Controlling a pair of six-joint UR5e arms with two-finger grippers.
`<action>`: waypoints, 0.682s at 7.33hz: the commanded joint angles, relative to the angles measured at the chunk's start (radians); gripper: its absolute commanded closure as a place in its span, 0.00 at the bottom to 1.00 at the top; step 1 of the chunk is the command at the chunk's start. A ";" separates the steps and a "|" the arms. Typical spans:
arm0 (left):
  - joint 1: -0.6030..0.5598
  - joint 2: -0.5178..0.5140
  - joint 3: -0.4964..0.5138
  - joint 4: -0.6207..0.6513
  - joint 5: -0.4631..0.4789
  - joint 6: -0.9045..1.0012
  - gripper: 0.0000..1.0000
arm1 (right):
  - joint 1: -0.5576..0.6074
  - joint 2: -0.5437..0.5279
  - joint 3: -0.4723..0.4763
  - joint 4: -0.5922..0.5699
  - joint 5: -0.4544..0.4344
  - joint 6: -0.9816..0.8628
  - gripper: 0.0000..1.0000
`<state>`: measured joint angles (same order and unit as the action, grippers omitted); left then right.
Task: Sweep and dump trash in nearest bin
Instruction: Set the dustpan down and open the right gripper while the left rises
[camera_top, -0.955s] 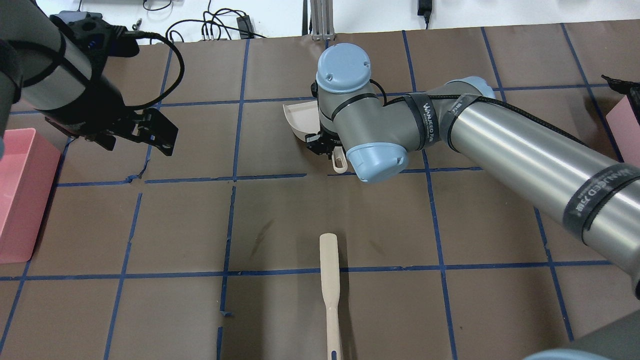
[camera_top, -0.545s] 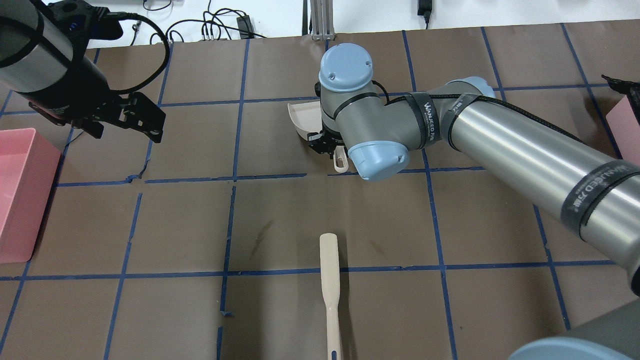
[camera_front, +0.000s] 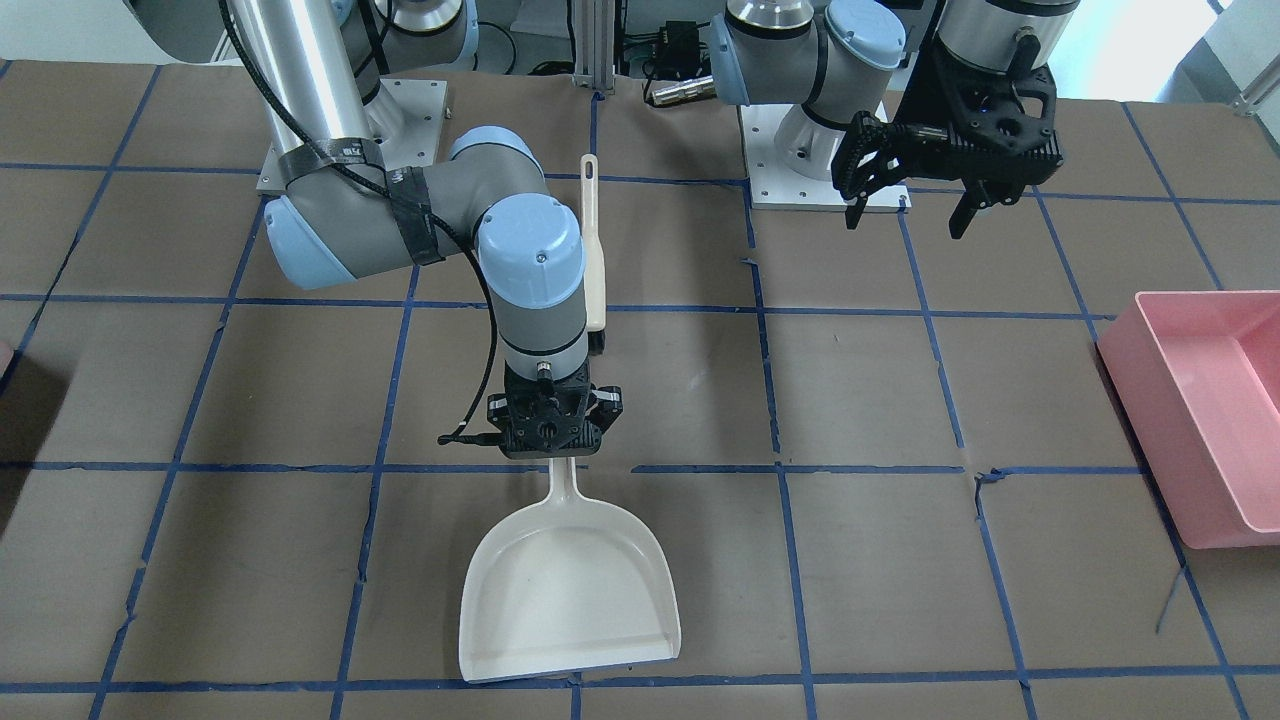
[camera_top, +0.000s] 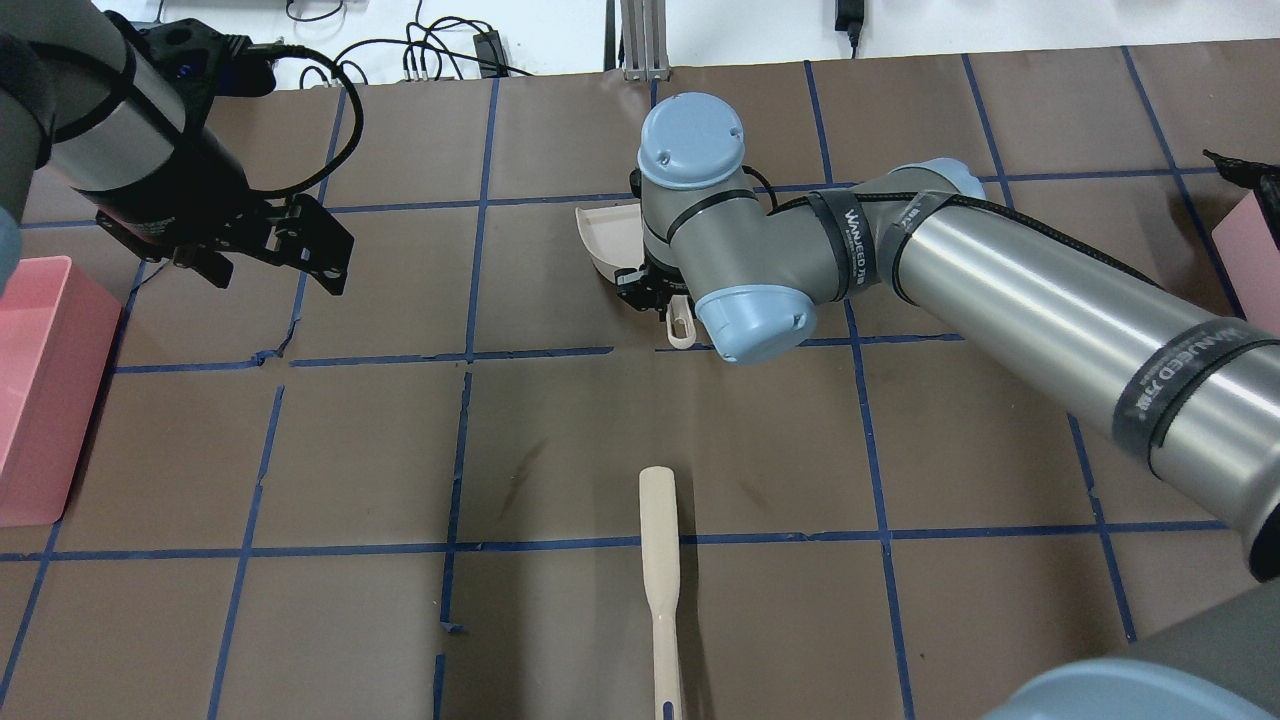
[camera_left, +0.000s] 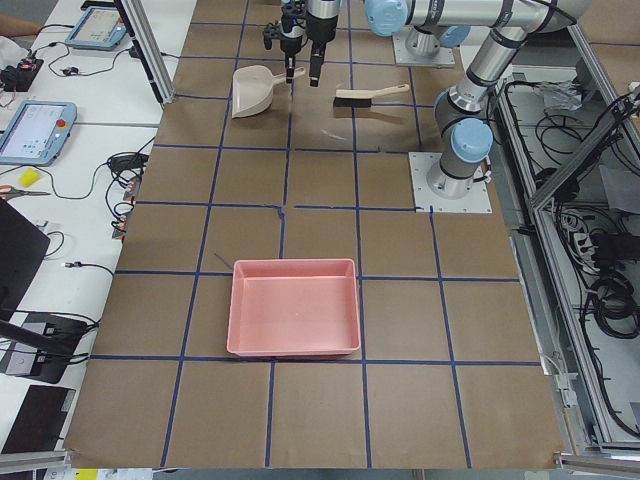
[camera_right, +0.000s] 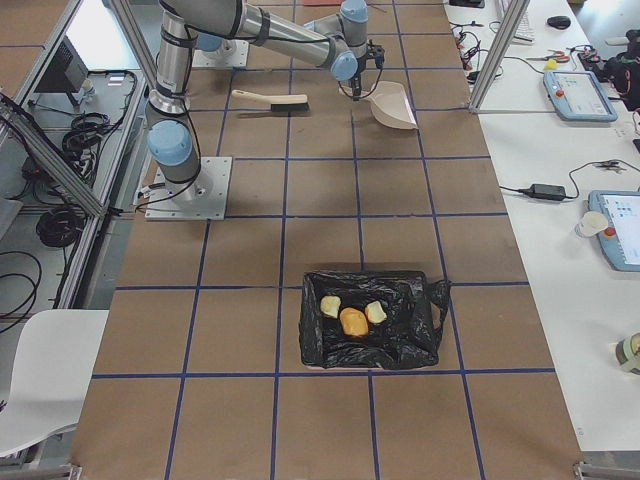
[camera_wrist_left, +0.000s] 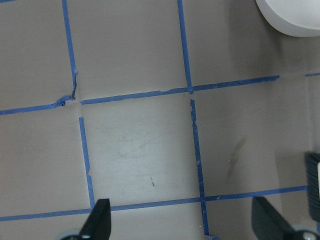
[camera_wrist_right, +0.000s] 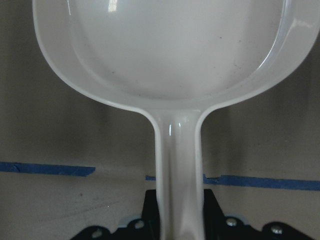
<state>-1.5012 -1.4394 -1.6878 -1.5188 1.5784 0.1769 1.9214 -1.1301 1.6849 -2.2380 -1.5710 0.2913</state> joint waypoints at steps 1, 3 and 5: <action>-0.013 -0.039 0.010 0.006 -0.003 -0.004 0.00 | 0.001 0.009 -0.001 0.003 -0.001 0.006 0.26; -0.042 -0.042 0.007 0.002 -0.001 -0.008 0.00 | -0.001 0.012 -0.005 0.003 0.000 -0.001 0.25; -0.071 -0.042 -0.003 -0.003 0.008 -0.028 0.00 | -0.040 0.000 -0.048 0.021 0.009 -0.020 0.23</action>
<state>-1.5564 -1.4812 -1.6848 -1.5198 1.5811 0.1567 1.9080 -1.1229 1.6680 -2.2310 -1.5688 0.2833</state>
